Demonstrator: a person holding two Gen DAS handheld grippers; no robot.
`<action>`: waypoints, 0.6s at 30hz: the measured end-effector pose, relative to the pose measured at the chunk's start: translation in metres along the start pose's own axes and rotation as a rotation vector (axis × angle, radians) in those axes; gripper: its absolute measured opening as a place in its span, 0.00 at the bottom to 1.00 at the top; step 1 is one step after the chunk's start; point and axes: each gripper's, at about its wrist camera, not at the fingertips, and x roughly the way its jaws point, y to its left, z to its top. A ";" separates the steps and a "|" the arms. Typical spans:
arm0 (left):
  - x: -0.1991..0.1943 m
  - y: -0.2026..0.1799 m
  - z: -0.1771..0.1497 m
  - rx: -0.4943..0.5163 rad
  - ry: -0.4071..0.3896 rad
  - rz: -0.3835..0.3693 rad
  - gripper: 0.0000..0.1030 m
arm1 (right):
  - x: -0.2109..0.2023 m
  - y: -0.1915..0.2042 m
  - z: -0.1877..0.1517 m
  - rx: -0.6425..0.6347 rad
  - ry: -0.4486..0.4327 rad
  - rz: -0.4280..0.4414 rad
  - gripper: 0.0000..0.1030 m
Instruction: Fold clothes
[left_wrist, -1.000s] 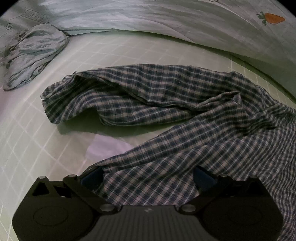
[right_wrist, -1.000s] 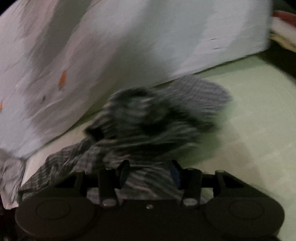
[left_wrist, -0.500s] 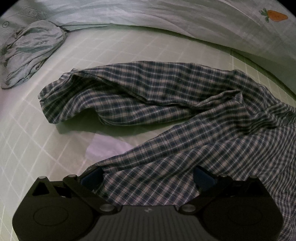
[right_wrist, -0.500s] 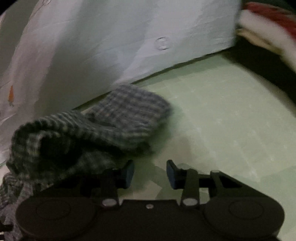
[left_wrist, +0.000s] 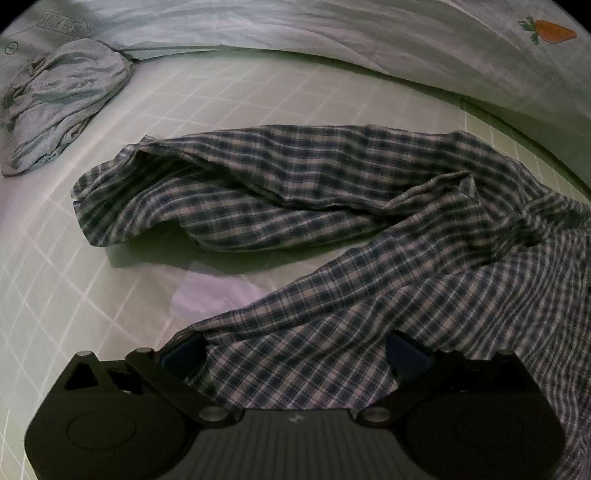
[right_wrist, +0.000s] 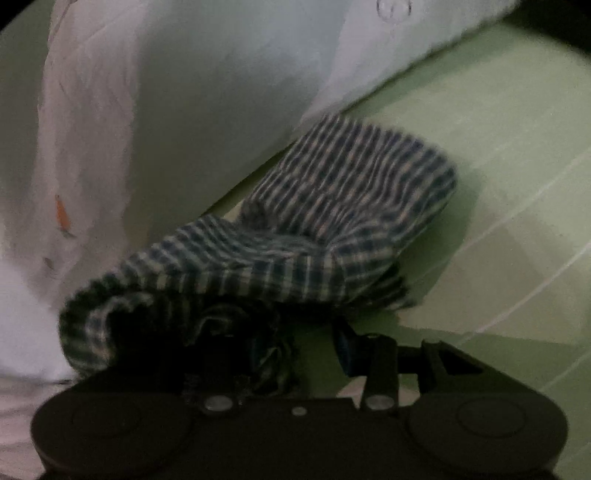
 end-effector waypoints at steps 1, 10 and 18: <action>0.000 0.000 0.000 0.000 -0.001 0.000 1.00 | 0.002 0.001 -0.001 0.016 0.015 0.021 0.41; 0.000 0.003 -0.001 0.003 -0.009 -0.001 1.00 | 0.013 -0.007 -0.023 0.287 0.093 0.264 0.42; 0.001 0.004 0.000 0.014 -0.003 -0.005 1.00 | -0.026 0.007 -0.020 0.132 -0.089 0.130 0.03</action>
